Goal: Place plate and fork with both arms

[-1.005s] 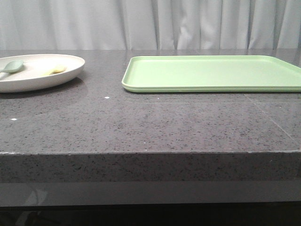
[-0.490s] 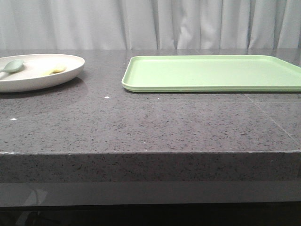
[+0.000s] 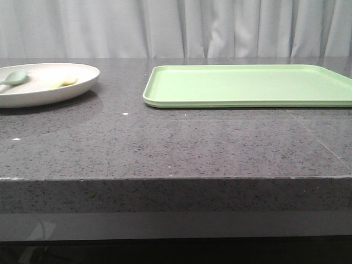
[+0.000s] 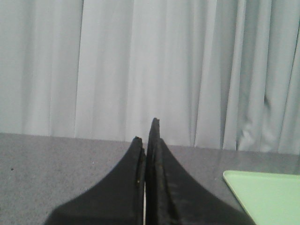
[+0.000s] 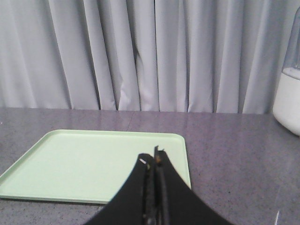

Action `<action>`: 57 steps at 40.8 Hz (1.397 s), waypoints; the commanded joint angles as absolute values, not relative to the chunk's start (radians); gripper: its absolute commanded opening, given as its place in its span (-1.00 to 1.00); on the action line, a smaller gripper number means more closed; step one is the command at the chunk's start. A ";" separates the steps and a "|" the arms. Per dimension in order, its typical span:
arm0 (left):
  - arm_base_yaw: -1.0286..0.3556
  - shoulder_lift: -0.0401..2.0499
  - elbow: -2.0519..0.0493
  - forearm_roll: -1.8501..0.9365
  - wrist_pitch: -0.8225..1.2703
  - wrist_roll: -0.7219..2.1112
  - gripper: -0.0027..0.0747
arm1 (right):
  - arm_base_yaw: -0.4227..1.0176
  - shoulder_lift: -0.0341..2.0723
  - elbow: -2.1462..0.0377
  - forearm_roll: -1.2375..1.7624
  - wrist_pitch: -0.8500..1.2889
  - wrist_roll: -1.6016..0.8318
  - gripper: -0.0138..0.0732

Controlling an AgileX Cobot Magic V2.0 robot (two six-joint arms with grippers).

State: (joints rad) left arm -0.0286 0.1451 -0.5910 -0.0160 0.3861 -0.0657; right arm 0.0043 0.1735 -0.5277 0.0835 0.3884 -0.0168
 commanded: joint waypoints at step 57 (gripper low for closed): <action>-0.030 0.400 -0.745 0.048 0.497 -0.073 0.45 | 0.005 0.449 -0.632 0.044 0.429 -0.022 0.59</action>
State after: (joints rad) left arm -0.0286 0.3827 -0.7134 0.0439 0.5853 -0.0657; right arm 0.0043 0.4340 -0.6048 0.0569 0.4988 -0.0168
